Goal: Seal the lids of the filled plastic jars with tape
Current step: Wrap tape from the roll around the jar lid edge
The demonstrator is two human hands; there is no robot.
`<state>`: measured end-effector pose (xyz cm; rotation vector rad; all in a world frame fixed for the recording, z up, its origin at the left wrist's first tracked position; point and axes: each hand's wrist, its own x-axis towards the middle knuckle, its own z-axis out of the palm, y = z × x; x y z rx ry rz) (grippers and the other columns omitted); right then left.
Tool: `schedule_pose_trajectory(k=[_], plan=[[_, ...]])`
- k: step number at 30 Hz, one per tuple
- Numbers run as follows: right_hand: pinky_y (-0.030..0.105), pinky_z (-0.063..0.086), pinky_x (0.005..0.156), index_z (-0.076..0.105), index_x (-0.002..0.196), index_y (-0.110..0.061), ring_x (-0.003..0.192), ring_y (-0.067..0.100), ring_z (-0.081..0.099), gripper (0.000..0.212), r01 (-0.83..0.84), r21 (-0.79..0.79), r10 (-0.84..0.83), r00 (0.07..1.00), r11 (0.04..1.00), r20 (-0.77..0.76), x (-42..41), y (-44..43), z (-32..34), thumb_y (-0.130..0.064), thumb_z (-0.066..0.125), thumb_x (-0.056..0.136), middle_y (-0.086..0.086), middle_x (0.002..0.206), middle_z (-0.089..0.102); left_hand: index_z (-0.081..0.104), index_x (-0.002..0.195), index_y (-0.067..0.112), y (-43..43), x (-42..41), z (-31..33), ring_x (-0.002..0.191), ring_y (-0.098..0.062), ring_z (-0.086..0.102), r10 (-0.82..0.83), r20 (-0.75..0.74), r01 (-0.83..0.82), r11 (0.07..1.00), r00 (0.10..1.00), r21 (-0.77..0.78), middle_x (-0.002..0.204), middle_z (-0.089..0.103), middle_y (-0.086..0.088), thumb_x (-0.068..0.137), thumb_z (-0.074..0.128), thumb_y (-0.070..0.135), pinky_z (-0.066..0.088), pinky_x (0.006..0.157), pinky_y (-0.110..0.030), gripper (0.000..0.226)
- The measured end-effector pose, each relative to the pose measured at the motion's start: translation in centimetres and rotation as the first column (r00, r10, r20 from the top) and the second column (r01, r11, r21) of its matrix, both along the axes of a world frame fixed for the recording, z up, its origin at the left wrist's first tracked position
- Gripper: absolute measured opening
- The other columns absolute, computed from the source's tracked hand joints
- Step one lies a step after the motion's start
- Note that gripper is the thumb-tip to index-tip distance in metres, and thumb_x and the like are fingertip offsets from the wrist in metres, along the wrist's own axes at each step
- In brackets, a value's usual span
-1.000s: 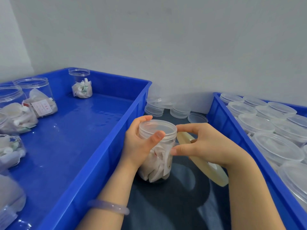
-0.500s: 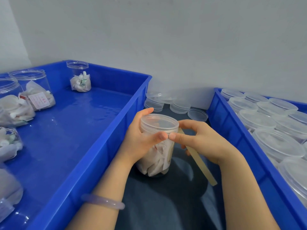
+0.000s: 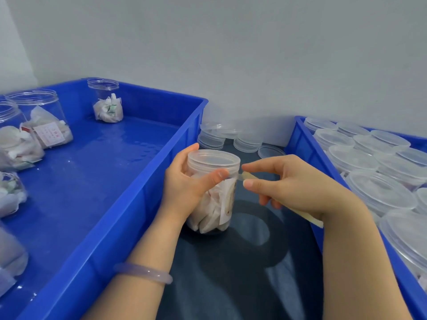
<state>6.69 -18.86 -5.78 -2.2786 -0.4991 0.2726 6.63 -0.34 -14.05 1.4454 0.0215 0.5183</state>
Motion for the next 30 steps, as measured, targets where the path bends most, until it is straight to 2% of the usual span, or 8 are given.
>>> schedule_pose_trajectory(k=[8, 10, 12, 16, 20, 22, 25, 30], plan=[[0.022, 0.049, 0.052, 0.072, 0.102, -0.036, 0.051, 0.003, 0.061, 0.031, 0.078, -0.007, -0.078, 0.997, 0.997, 0.003, 0.9, 0.8, -0.8, -0.049, 0.071, 0.073, -0.029, 0.066, 0.064, 0.054, 0.114, 0.031, 0.2, 0.0, -0.2, 0.101, 0.001, 0.063, -0.047, 0.005, 0.047, 0.999, 0.999, -0.003, 0.109, 0.065, 0.012, 0.037, 0.082, 0.046, 0.052, 0.08, -0.017, 0.084], [0.022, 0.049, 0.052, 0.071, 0.094, -0.04, 0.052, 0.004, 0.06, 0.024, 0.051, 0.019, -0.051, 0.998, 0.999, -0.028, 1.1, 0.9, -1.0, -0.048, 0.071, 0.072, -0.028, 0.076, 0.068, 0.055, 0.115, 0.029, 0.2, -0.2, -0.2, 0.102, -0.001, 0.064, -0.085, 0.019, 0.085, 0.996, 0.996, 0.002, 0.11, 0.066, 0.01, 0.038, 0.079, 0.047, 0.052, 0.08, -0.017, 0.083], [0.018, 0.046, 0.049, 0.069, 0.102, -0.043, 0.054, 0.005, 0.06, 0.034, 0.031, 0.06, -0.028, 0.998, 0.998, -0.053, 1.1, 0.9, -1.1, -0.046, 0.075, 0.068, -0.021, 0.093, 0.069, 0.054, 0.114, 0.027, 0.4, -0.4, -0.1, 0.099, 0.001, 0.064, -0.146, 0.035, 0.145, 0.989, 0.989, 0.022, 0.107, 0.066, 0.01, 0.04, 0.079, 0.043, 0.05, 0.078, -0.014, 0.08], [0.011, 0.041, 0.047, 0.07, 0.099, -0.046, 0.055, 0.002, 0.059, 0.042, 0.013, 0.113, -0.007, 0.998, 0.994, -0.057, 0.9, 0.7, -1.3, -0.047, 0.078, 0.058, -0.022, 0.093, 0.07, 0.05, 0.12, 0.032, 1.0, -0.7, 0.3, 0.108, 0.0, 0.061, -0.267, -0.033, 0.269, 0.954, 0.963, 0.13, 0.114, 0.065, 0.01, 0.043, 0.078, 0.049, 0.048, 0.082, -0.015, 0.083], [0.013, 0.043, 0.048, 0.07, 0.087, -0.054, 0.055, 0.003, 0.057, 0.032, -0.013, 0.113, 0.017, 0.999, 0.994, -0.03, 0.9, 0.7, -1.2, -0.055, 0.079, 0.057, -0.023, 0.091, 0.07, 0.048, 0.124, 0.04, 0.5, -0.9, 0.9, 0.114, 0.004, 0.052, -0.136, -0.122, 0.168, 0.934, 0.983, 0.317, 0.124, 0.053, 0.02, 0.03, 0.078, 0.068, 0.049, 0.085, -0.016, 0.103], [0.013, 0.044, 0.049, 0.069, 0.086, -0.056, 0.054, 0.002, 0.055, 0.029, -0.032, 0.099, 0.033, 0.999, 0.995, -0.008, 0.9, 0.8, -1.1, -0.055, 0.078, 0.058, -0.019, 0.09, 0.071, 0.047, 0.128, 0.034, 0.3, -1.1, 0.8, 0.11, 0.006, 0.054, -0.077, -0.102, 0.104, 0.952, 0.992, 0.288, 0.12, 0.055, 0.022, 0.034, 0.082, 0.062, 0.049, 0.082, -0.015, 0.105], [0.015, 0.048, 0.054, 0.067, 0.087, -0.057, 0.056, 0.0, 0.057, 0.024, -0.068, 0.079, 0.067, 0.998, 0.995, 0.009, 0.9, 0.8, -1.0, -0.041, 0.077, 0.071, -0.024, 0.092, 0.069, 0.055, 0.108, 0.032, 0.3, -1.0, 0.3, 0.098, 0.006, 0.062, -0.13, -0.018, 0.131, 0.985, 0.991, 0.116, 0.102, 0.067, 0.021, 0.046, 0.084, 0.042, 0.048, 0.073, -0.009, 0.069], [0.009, 0.039, 0.062, 0.063, 0.091, -0.061, 0.064, -0.02, 0.053, 0.022, -0.107, 0.024, 0.105, 0.991, 0.994, 0.083, 0.8, 1.5, -0.9, -0.042, 0.069, 0.082, -0.04, 0.087, 0.063, 0.055, 0.101, 0.038, -0.4, -0.8, -0.3, 0.095, 0.009, 0.062, -0.038, -0.043, 0.042, 0.993, 0.998, 0.109, 0.097, 0.067, 0.026, 0.037, 0.078, 0.062, 0.048, 0.07, -0.008, 0.073]])
